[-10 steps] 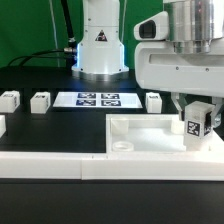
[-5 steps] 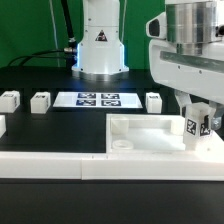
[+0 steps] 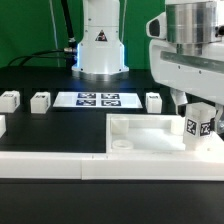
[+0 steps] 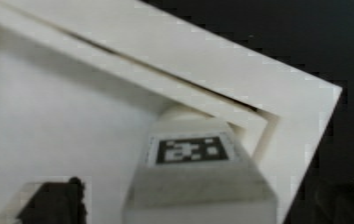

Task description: Assemble square table

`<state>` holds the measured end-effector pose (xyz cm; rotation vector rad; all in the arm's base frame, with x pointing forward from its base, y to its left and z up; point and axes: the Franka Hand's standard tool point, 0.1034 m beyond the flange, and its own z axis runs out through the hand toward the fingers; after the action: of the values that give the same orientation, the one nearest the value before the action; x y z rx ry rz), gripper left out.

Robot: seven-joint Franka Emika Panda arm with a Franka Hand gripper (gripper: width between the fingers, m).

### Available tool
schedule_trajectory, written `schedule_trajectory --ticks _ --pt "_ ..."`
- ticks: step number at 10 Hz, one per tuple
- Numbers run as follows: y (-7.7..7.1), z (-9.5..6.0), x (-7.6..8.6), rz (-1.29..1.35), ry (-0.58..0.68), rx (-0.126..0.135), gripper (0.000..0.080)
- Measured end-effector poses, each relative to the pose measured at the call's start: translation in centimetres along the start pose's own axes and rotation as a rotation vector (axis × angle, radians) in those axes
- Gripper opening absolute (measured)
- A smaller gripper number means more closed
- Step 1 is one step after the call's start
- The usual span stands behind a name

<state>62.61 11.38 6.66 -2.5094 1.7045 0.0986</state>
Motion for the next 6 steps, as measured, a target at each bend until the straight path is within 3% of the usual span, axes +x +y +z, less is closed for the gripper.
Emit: schedule_trajectory --ticks 3,4,6 --pt "-0.1 0.0 0.2 -0.364 0.016 0.001 0.0649" --pt "-0.9 -0.5 0.1 -0.644 0.061 0.022 0.0649" --pt "-1.6 -0.9 -0.6 -1.041 0.076 0.030 0.0649"
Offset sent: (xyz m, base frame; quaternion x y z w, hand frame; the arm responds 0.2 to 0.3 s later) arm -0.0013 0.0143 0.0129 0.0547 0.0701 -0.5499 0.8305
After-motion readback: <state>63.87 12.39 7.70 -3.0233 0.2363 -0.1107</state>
